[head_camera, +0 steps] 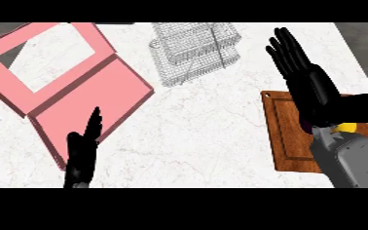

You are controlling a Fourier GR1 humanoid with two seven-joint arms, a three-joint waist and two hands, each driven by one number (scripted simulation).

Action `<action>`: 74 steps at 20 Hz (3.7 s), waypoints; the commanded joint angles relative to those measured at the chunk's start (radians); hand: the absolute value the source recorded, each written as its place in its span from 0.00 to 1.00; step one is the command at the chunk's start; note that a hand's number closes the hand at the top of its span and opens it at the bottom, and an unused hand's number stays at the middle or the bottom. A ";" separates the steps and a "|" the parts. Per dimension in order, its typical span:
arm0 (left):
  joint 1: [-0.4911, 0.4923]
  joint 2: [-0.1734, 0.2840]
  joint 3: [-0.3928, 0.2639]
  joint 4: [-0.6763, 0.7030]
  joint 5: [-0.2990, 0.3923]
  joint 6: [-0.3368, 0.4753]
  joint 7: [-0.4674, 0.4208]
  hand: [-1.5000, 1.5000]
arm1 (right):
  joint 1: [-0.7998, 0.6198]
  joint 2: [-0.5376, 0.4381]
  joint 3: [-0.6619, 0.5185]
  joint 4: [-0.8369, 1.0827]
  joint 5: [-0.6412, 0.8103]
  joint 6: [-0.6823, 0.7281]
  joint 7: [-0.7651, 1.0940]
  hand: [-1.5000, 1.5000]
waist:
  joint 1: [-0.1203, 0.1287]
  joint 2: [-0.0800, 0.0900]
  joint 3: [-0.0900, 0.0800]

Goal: Pick the eggplant from the cutting board and place it in the tiered basket

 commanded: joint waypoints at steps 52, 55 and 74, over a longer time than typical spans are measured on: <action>-0.163 0.180 0.056 -0.121 -0.173 -0.275 -0.258 0.50 | -0.497 -0.135 0.395 0.584 0.592 0.524 1.201 0.00 | -0.010 0.019 0.013; -0.198 0.196 0.080 -0.126 -0.165 -0.304 -0.231 0.50 | -0.511 -0.130 0.389 0.646 0.614 0.564 1.176 0.00 | -0.005 0.020 0.013; -0.095 0.131 0.070 -0.164 -0.237 -0.301 -0.287 0.50 | -0.404 -0.229 0.323 0.615 0.740 0.569 1.085 0.00 | -0.002 0.021 0.013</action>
